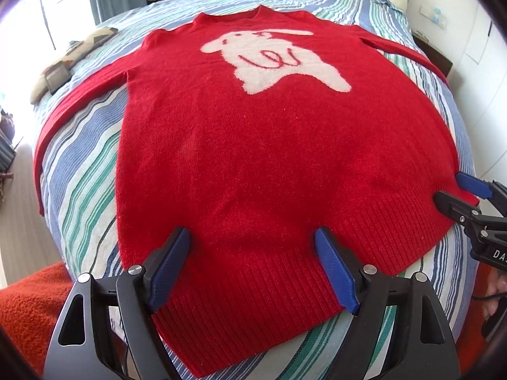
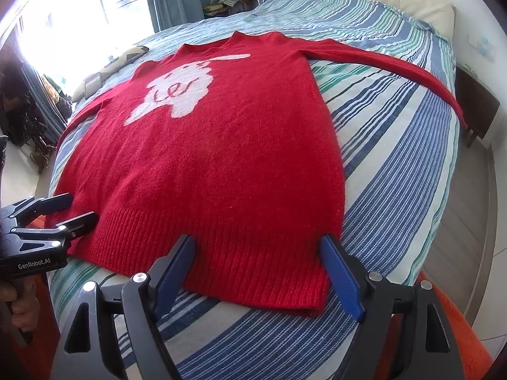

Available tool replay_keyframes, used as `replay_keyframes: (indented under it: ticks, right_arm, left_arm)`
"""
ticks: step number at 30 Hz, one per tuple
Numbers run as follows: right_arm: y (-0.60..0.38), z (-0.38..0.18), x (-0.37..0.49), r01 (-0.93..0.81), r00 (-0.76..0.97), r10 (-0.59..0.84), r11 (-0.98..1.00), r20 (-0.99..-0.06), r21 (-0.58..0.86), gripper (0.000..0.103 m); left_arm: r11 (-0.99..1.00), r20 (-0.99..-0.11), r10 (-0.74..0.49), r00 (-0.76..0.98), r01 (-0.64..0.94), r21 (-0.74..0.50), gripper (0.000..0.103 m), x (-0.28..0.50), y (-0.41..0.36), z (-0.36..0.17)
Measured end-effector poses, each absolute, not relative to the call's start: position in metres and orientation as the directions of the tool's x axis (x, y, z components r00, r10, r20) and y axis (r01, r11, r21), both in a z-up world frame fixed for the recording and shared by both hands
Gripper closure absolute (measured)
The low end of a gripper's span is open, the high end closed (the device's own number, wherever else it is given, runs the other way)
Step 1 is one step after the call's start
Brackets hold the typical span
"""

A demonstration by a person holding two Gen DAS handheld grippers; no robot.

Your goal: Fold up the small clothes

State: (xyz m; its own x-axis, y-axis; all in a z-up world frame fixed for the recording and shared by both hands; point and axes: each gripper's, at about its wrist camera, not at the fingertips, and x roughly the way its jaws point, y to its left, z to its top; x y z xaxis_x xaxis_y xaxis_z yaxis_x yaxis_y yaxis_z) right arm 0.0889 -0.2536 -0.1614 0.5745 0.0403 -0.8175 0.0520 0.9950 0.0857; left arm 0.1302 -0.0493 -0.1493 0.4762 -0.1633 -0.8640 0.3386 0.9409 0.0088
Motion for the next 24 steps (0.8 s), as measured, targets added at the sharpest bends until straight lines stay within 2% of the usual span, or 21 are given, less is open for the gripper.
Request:
replay_keyframes:
  ticks: [24]
  right_arm:
    - [-0.2523, -0.1618, 0.0887, 0.051, 0.580, 0.034, 0.996, -0.814, 0.077, 0.022]
  left_arm:
    - [0.941, -0.863, -0.160, 0.479, 0.338, 0.013, 0.018, 0.1301, -0.0501, -0.1505]
